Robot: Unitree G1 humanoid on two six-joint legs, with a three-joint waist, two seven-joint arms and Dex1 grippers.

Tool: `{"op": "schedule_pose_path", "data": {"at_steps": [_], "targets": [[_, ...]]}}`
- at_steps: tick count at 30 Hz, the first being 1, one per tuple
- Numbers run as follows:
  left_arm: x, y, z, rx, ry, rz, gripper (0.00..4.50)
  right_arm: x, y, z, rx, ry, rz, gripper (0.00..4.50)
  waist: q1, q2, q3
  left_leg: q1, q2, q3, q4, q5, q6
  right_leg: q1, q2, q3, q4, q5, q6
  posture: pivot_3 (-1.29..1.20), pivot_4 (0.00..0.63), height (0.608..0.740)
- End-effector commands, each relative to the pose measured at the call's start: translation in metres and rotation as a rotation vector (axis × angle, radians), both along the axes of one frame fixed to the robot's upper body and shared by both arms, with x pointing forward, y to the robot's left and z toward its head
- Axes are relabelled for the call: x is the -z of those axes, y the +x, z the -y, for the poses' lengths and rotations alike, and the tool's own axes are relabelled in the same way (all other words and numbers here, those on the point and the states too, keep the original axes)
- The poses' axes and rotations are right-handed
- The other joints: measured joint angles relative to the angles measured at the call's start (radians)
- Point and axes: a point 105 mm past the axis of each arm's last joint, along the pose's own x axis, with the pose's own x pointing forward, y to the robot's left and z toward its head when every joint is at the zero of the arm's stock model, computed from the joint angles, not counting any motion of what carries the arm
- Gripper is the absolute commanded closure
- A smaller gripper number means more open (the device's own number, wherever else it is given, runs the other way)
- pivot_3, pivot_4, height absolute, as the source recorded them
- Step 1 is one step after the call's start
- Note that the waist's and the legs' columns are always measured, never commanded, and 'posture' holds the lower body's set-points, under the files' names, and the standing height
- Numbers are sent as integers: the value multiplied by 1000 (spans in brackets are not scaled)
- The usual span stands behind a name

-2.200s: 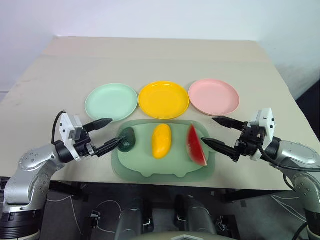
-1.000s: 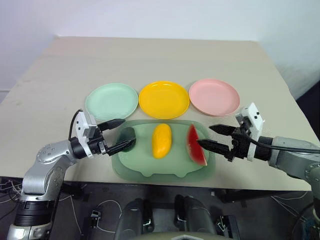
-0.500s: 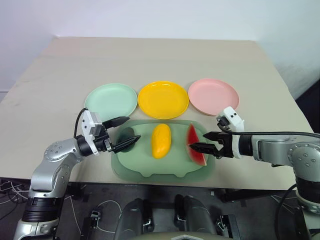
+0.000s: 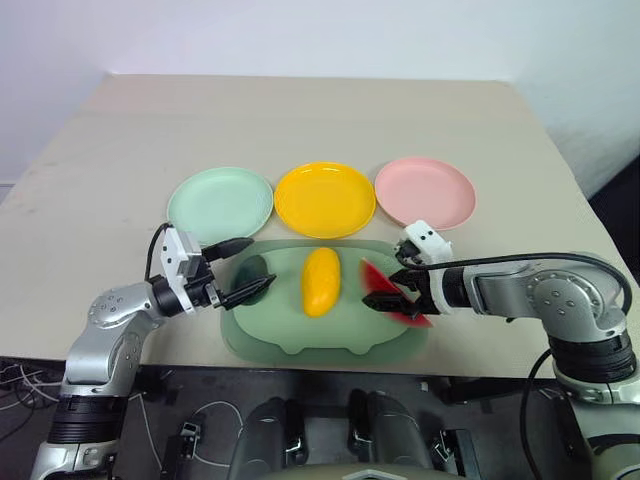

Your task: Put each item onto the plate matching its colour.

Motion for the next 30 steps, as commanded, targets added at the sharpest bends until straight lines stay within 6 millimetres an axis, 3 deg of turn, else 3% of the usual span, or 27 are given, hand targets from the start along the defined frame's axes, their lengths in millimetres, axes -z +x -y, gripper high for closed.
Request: {"op": "schedule_pose_path", "data": {"at_steps": [1, 12, 16, 20, 26, 28, 30], "targets": [[-5, 0, -4, 6, 13, 41, 12, 8, -4, 2, -23, -62, -1, 0, 0, 0, 0, 0, 0, 0, 0, 0, 0, 0, 0, 0, 0, 0, 0, 0, 150, 696], [-6, 1, -3, 14, 20, 48, 12, 13, -13, 6, -72, -130, 17, 0, 4, -1, -1, 0, 0, 0, 0, 0, 0, 0, -1, 0, -1, -2, -1, 0, 150, 696], [-10, 2, -1, 20, 22, 52, 0, 17, -15, 7, -91, -163, 20, 859, 4, -1, -1, 0, 0, 0, 0, 0, 0, 0, -1, 0, -1, -2, -1, 0, 150, 696], [-13, 3, 0, 21, 26, 57, 0, 17, -15, 7, -109, -173, 32, 2130, 3, -1, -1, 0, 0, 0, 0, 0, 0, 0, 0, 0, -1, -2, 0, 0, 150, 696], [-15, 4, -1, 14, 25, 65, 0, 14, -20, 4, -174, -171, 58, 2255, 4, -1, -1, 0, 0, 0, 0, 0, 0, 0, -1, 0, -1, -3, 0, 0, 150, 696], [-15, 3, -2, 12, 26, 64, 0, 6, -18, 4, -182, -148, 85, 2255, 4, -1, -1, 0, 0, 0, 0, 0, 0, 0, -1, 0, -1, -3, 0, 0, 150, 696], [-15, 2, -3, 5, 23, 65, 0, -15, -14, 1, -191, -72, 146, 2255, 3, -1, -1, 0, 0, 0, 0, 0, 0, 0, 0, 0, -1, -3, 0, 0, 150, 696]]}}
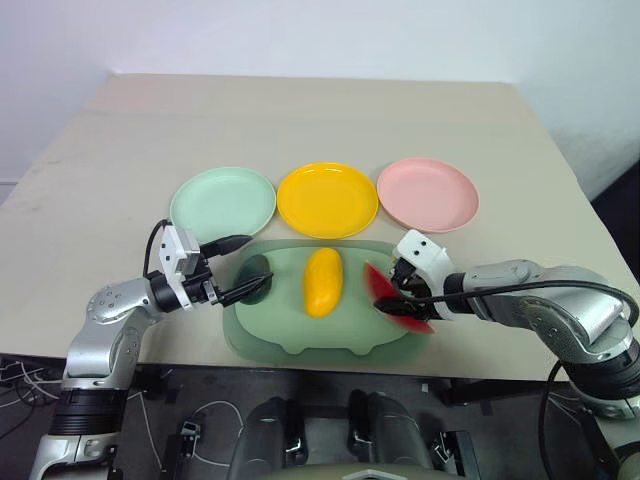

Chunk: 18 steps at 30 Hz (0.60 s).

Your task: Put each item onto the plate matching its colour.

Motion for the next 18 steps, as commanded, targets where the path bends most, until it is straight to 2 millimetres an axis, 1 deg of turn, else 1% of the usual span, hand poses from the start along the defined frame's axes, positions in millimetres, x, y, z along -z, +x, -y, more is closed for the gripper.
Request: {"op": "schedule_pose_path", "data": {"at_steps": [1, 3, 4, 6, 8, 9, 11, 13, 15, 17, 18], "targets": [[-11, -3, -3, -4, 5, 41, 0, -30, 2, -2, -35, 98, 72, 2257, 0, 0, 0, 0, 0, 0, 0, 0, 0, 0, 0, 0, 0, 0, 0, 0, 150, 696], [-12, -4, -3, -9, 8, 46, 0, -52, 14, 9, -1, 119, 142, 2257, -1, 1, 1, -1, 0, 0, 0, 0, 0, -1, 0, 0, 0, 0, 0, 0, 150, 696], [-13, -5, -4, -11, 10, 48, 0, -59, 19, 13, 17, 122, 162, 2257, -2, 1, 1, 0, 0, 0, 0, 0, 0, -1, 0, 0, 0, 0, 0, 0, 150, 696], [-15, -6, -4, -17, 3, 50, 0, -74, 35, 25, 83, 138, 204, 2257, -2, 1, 1, 0, 0, 0, 0, 0, 0, -1, 0, 0, 0, 0, 0, 0, 150, 696], [-15, -8, -4, -23, 7, 50, 0, -87, 56, 38, 155, 160, 237, 2257, -3, 1, 1, 0, 0, 0, 0, 0, 0, -1, 0, 0, 0, 0, 0, 0, 150, 696], [-15, -9, -4, -26, 8, 50, 0, -91, 67, 43, 184, 162, 249, 2257, -3, 1, 1, 0, 0, 0, 0, 0, 0, -1, 0, 0, 0, 1, -1, 0, 150, 696], [-15, -10, -5, -29, 8, 50, 0, -94, 81, 50, 223, 160, 259, 2257, -4, 1, 1, -1, 0, 1, 0, 0, 0, -2, 0, 0, 1, 2, -3, 0, 150, 696], [-16, -10, -5, -37, 7, 52, 0, -93, 98, 56, 254, 150, 262, 2257, -5, 1, 1, -1, 0, 1, 0, 0, 0, -2, 0, 0, 1, 2, -2, 0, 150, 696], [-16, -11, -6, -45, 8, 52, 0, -87, 126, 63, 296, 127, 281, 2257, -8, 1, 1, -1, 0, 1, 0, 0, 0, -3, 0, 0, 1, 3, -1, 0, 150, 696], [-16, -12, -7, -52, 8, 52, 0, -81, 147, 68, 335, 89, 303, 2257, -14, 1, 1, -1, 0, 2, 0, 1, -1, -3, 0, 1, 2, 3, 0, 0, 150, 696], [-16, -12, -8, -55, 8, 52, 0, -77, 154, 71, 346, 63, 314, 2257, -17, 2, 1, -1, 0, 3, 0, 1, -1, -3, 1, 1, 2, 3, 0, 0, 150, 696]]}}
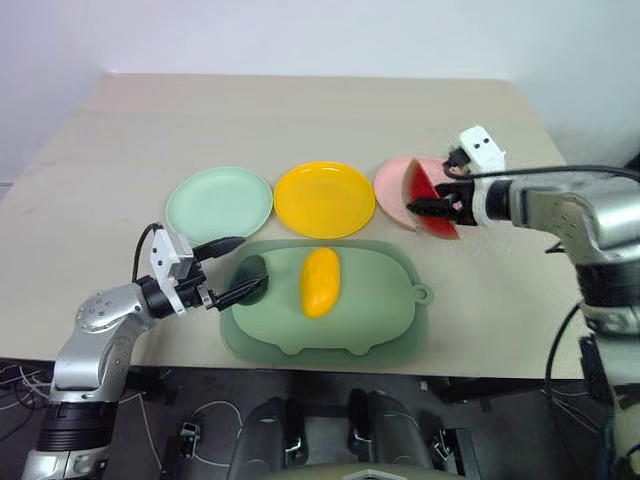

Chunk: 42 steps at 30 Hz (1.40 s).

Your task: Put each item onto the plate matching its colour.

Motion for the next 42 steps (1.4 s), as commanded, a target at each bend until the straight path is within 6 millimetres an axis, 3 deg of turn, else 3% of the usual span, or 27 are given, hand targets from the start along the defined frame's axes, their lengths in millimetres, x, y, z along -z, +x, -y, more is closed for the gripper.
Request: {"op": "schedule_pose_path", "data": {"at_steps": [1, 7, 11, 14, 20, 26, 36, 42], "targets": [[-12, -3, -1, -5, 0, 50, 0, 1, 28, 13, 62, -94, 74, 2257, -4, 1, 0, 0, 0, 0, 0, 0, 0, 0, 0, 0, 0, 0, 0, 0, 150, 696], [-11, -6, -2, -24, -3, 51, 0, 14, 47, 18, 102, -120, 64, 2257, -13, 2, 1, -1, 0, 1, 0, 1, 0, -1, 0, 0, 4, 0, 2, 0, 150, 696], [-11, -7, -4, -36, -2, 51, 0, 14, 49, 15, 71, -141, 81, 1078, -19, 2, 1, 0, 0, 1, 0, 1, -1, -1, 0, 0, 5, 0, 2, 0, 150, 696], [-11, -7, -4, -40, -2, 52, 0, 4, 52, 16, 73, -133, 133, 66, -20, 2, 1, 1, 0, 1, 0, 1, -2, -2, 0, 1, 6, 0, 2, 0, 150, 696], [-14, -6, -4, -48, -1, 58, 0, -35, 43, 11, 13, -62, 239, 29, -18, 3, 2, 0, 0, 2, 0, 1, -2, -5, -1, 3, 9, -1, 2, 0, 150, 696], [-14, -6, -4, -48, 0, 57, 0, -67, 8, 0, -33, 73, 299, 29, -15, 3, 2, 0, 0, 1, 1, 1, -2, -7, -2, 3, 14, -1, 2, 0, 150, 696], [-17, -9, -6, -27, -6, 46, 0, -24, -88, -69, -293, 281, 1, 29, -16, 3, 2, -1, 0, 1, 2, 1, -2, -8, -3, 3, 15, -1, 2, 0, 150, 696], [-22, -17, -5, -10, 13, 35, 0, 3, -113, -95, -380, 317, -193, 29, -14, 3, 2, -1, -1, 1, 2, 1, -2, -8, -3, 3, 15, -1, 2, 0, 150, 696]]}}
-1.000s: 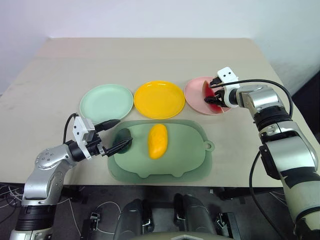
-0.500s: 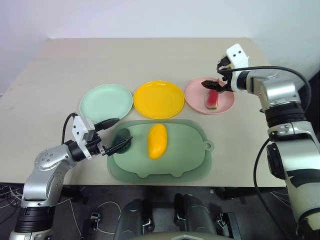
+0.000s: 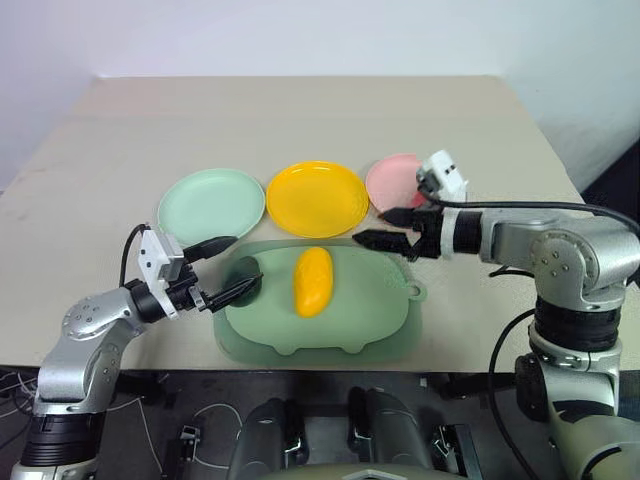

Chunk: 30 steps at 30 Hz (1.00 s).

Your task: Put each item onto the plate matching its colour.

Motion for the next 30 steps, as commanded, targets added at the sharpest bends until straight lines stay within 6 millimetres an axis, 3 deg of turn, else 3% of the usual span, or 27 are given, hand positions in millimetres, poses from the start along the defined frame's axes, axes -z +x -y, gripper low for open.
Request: {"op": "schedule_pose_path", "data": {"at_steps": [1, 7, 10, 18, 30], "targets": [[-15, -7, 0, 18, 9, 38, 0, 5, -9, -12, -56, 22, -53, 29, 1, 0, 0, 0, 0, 0, 0, 0, 0, 0, 0, 0, 0, 0, 0, 0, 150, 696], [-23, -7, -9, 3, 32, 41, 0, 34, -6, -35, -79, 19, -218, 29, -2, -1, 0, 0, 0, 0, 0, 0, 0, 0, 0, 0, 0, 0, 0, 0, 150, 696], [-24, -6, -11, -2, 40, 43, 0, 36, -2, -48, -85, 46, -261, 29, -2, -1, 0, 0, 0, 0, 0, 0, 0, 0, 1, 0, 0, 0, 0, 0, 150, 696], [-28, -3, -8, -11, 46, 58, 0, 41, 9, -54, -29, 9, -312, 29, -1, -1, 0, 0, 0, 1, 0, 0, 0, 0, 1, 0, 0, 0, 0, 0, 150, 696], [-39, 0, 9, -13, 39, 69, 0, 41, 8, -80, -86, -80, -332, 29, -3, -1, 0, 0, 0, 1, 0, 0, 0, 0, 2, 0, 1, 0, 0, 0, 150, 696]]}}
